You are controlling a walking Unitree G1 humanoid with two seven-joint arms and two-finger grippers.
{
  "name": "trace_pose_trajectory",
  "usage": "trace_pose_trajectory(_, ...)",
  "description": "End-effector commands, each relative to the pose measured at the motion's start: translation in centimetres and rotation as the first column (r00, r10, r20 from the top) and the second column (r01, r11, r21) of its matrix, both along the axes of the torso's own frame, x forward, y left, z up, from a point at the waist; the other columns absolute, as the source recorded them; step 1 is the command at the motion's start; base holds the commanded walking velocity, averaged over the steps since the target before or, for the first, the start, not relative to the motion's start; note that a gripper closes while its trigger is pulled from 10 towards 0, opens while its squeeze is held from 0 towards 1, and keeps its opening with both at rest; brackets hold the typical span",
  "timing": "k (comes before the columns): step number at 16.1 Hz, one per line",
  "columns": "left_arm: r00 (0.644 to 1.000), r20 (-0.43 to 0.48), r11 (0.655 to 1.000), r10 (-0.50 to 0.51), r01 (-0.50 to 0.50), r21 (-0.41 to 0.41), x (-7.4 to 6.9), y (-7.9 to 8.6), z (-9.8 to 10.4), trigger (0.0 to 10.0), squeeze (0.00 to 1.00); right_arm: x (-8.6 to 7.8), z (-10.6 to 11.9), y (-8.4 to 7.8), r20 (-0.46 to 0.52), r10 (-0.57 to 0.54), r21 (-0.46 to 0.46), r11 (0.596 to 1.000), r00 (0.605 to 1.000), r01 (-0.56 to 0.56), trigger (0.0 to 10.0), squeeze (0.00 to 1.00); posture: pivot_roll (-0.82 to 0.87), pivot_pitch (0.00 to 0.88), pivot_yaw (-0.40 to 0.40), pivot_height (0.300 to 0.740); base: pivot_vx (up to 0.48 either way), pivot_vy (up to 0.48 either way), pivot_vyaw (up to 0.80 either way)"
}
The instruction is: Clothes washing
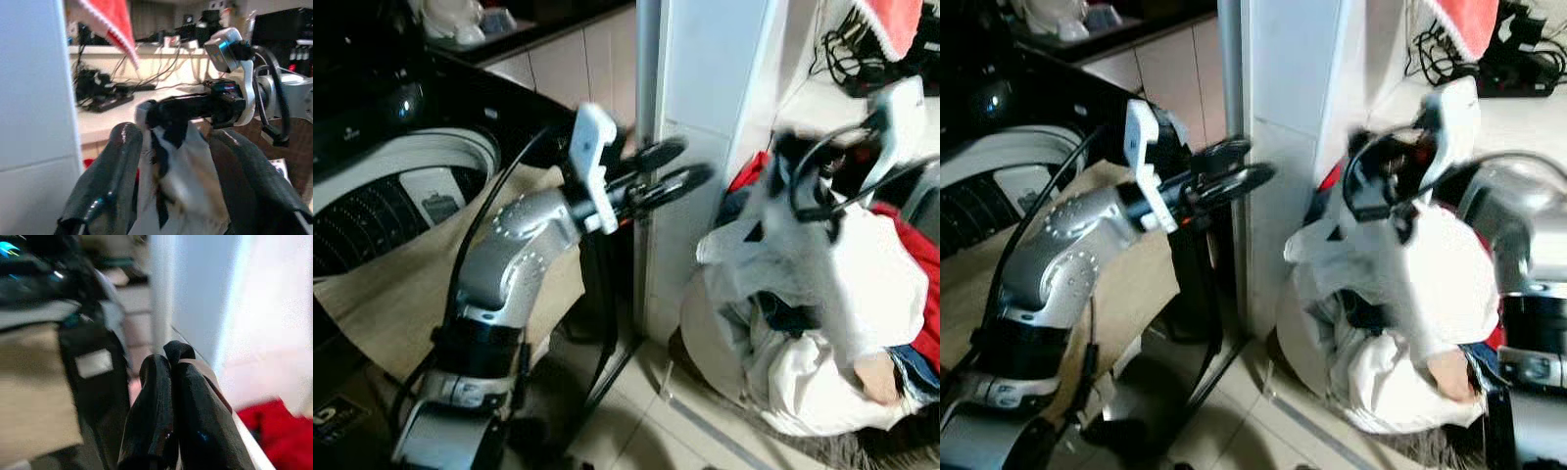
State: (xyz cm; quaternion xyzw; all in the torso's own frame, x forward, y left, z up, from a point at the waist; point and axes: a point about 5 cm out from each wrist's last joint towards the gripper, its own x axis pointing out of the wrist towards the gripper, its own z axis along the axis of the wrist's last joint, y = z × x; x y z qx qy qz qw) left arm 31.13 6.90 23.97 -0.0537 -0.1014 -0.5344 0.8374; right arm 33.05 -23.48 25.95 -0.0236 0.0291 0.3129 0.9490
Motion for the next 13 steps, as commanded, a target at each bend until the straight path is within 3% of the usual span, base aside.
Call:
trace_pose_trajectory(1, 1.0, 0.002, 1.0, -0.019, 0.019, 0.001, -0.2, -0.4, 0.3, 10.0, 1.0, -0.5, 1.5, 0.9, 0.048, 0.07, 0.041, 0.997, 0.996, -0.072, 0.0, 0.0, -0.14, 0.0, 0.068, 0.74, 0.0, 0.0, 0.0)
trace_pose_trajectory(6, 0.998, -0.004, 0.997, -0.063, 0.063, -0.033, -0.6, -2.1, 0.7, 10.0, 1.0, -1.8, 1.9, 3.8, 0.063, 0.222, 0.068, 0.972, 0.973, -0.226, 0.0, 0.0, -0.13, 0.0, 0.063, 0.74, 0.0, 0.0, 0.0)
trace_pose_trajectory(8, 0.998, -0.005, 0.997, -0.067, 0.067, -0.025, -0.7, -2.4, 0.6, 10.0, 1.0, -1.9, 2.0, 4.2, 0.069, 0.243, 0.091, 0.964, 0.968, -0.248, 0.0, 0.0, -0.13, 0.0, 0.063, 0.74, 0.0, 0.0, 0.0)
trace_pose_trajectory(12, 0.998, -0.041, 0.999, -0.049, 0.049, 0.005, -0.9, -3.8, -0.7, 10.0, 1.0, -2.7, 2.9, 5.8, 0.101, 0.295, 0.174, 0.935, 0.95, -0.309, 0.0, 0.0, -0.14, 0.0, 0.065, 0.74, 0.0, 0.0, 0.0)
trace_pose_trajectory(13, 0.998, -0.05, 1.0, -0.029, 0.029, 0.005, -0.8, -4.1, -1.0, 10.0, 0.03, -2.7, 3.0, 6.0, 0.103, 0.3, 0.175, 0.933, 0.948, -0.314, 0.0, 0.0, -0.14, 0.0, 0.065, 0.74, 0.0, 0.0, 0.0)
